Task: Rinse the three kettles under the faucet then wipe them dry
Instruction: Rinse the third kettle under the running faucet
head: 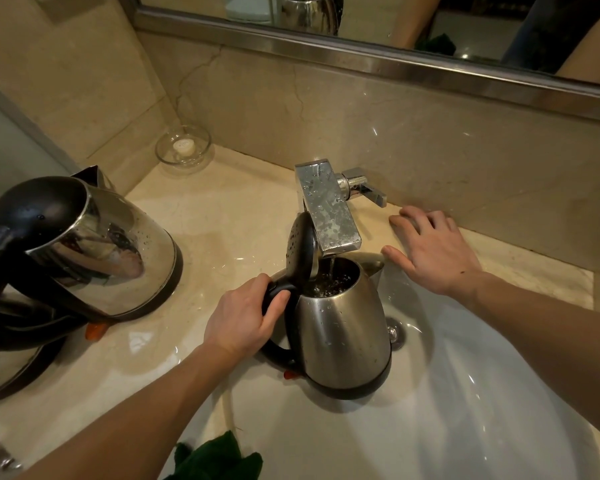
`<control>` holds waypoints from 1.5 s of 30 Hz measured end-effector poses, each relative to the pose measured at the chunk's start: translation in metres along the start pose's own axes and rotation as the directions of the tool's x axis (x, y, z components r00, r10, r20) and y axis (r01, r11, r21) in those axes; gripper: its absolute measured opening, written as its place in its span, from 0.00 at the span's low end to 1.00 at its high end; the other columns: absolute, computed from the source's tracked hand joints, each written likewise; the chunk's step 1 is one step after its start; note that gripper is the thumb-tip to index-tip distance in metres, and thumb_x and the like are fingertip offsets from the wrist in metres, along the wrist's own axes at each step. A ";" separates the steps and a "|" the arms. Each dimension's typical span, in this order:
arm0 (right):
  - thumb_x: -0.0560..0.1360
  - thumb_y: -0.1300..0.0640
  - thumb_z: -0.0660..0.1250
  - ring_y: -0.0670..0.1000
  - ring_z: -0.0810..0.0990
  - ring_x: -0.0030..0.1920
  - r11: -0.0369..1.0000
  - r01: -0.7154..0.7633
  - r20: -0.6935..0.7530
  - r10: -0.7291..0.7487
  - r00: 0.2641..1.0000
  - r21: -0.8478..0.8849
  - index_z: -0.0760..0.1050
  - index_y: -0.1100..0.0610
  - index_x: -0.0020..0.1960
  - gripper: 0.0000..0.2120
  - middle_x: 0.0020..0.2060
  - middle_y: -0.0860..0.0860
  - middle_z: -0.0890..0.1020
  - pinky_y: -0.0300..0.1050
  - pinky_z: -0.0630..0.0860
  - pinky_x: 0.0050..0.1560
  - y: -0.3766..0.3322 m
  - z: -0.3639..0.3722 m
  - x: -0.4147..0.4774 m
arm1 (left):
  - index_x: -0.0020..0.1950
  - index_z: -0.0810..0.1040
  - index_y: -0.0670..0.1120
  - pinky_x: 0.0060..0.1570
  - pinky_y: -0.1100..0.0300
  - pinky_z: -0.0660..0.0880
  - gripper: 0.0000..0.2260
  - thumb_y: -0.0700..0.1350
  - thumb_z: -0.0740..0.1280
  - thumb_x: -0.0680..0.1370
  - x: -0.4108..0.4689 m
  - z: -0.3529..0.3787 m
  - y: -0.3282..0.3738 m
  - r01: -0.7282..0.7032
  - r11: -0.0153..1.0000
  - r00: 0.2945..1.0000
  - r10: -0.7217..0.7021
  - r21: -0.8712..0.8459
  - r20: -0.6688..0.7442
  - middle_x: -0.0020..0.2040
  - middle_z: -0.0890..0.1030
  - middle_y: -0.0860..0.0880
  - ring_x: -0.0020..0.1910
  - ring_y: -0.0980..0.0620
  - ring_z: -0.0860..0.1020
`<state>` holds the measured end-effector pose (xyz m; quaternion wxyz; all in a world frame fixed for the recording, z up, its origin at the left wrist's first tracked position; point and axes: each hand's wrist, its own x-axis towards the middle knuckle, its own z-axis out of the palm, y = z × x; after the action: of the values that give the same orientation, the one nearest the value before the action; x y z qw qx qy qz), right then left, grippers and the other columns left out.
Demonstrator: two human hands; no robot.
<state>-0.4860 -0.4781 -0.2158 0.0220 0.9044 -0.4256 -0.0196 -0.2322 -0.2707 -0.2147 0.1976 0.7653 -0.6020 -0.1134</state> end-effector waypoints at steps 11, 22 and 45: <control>0.78 0.34 0.45 0.61 0.71 0.57 1.000 0.003 -0.007 -0.003 1.000 0.008 0.66 0.52 0.68 0.30 0.68 0.54 0.70 0.57 0.69 0.60 0.000 -0.001 0.000 | 0.51 0.72 0.48 0.37 0.57 0.74 0.27 0.66 0.45 0.75 0.000 -0.001 0.001 0.004 1.000 1.000 -0.004 0.003 -0.002 0.39 0.76 0.52 0.36 0.53 0.74; 0.78 0.33 0.46 0.61 0.70 0.57 1.000 0.003 -0.014 -0.003 1.000 0.014 0.67 0.52 0.67 0.30 0.67 0.54 0.70 0.57 0.69 0.59 0.000 0.000 -0.001 | 0.51 0.72 0.48 0.37 0.58 0.73 0.26 0.66 0.45 0.75 0.000 -0.001 0.001 0.001 1.000 1.000 -0.001 0.004 -0.002 0.39 0.76 0.52 0.36 0.53 0.74; 0.78 0.33 0.44 0.60 0.70 0.59 1.000 -0.003 0.008 0.003 1.000 0.004 0.66 0.52 0.69 0.31 0.69 0.54 0.69 0.57 0.67 0.61 -0.001 -0.002 0.000 | 0.52 0.73 0.47 0.37 0.61 0.72 0.24 0.64 0.49 0.76 0.000 -0.004 0.002 0.010 1.000 1.000 -0.009 -0.014 0.013 0.40 0.76 0.53 0.36 0.54 0.75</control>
<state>-0.4852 -0.4771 -0.2141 0.0185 0.9037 -0.4272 -0.0222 -0.2328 -0.2704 -0.2103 0.1983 0.7660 -0.5988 -0.1236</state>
